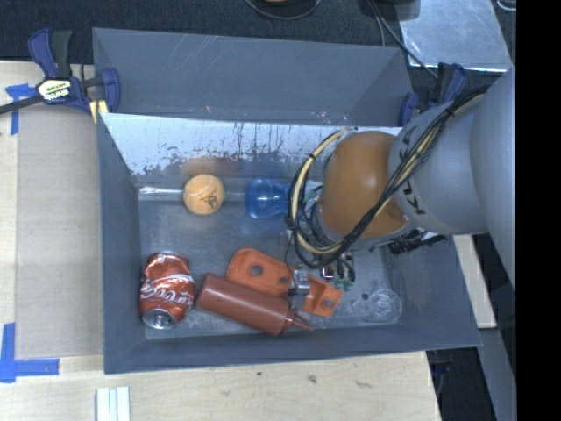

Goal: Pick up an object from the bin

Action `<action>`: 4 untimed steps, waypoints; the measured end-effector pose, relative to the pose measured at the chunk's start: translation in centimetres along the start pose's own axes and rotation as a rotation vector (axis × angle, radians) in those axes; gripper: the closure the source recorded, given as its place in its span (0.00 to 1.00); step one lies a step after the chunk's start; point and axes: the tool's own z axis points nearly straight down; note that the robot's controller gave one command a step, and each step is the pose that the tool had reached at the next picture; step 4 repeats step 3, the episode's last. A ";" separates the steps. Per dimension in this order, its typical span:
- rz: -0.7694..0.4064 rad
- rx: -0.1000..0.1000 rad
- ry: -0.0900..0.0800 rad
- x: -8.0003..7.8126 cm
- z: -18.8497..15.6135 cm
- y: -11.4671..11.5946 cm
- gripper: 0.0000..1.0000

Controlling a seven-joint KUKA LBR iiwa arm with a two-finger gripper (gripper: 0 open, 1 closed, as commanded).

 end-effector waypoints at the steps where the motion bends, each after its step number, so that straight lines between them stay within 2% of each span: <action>1: 0.250 -0.003 -0.007 -0.3 -0.3 2.8 1.00; 2: 0.249 -0.003 -0.007 -0.3 -0.3 2.8 1.00; 3: 0.250 -0.003 -0.009 0.3 -14.5 1.7 1.00; 4: 0.250 -0.003 -0.009 0.3 -14.5 1.7 1.00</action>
Offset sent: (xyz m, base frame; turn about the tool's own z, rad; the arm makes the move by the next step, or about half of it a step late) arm 0.0000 0.0000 0.0000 0.0000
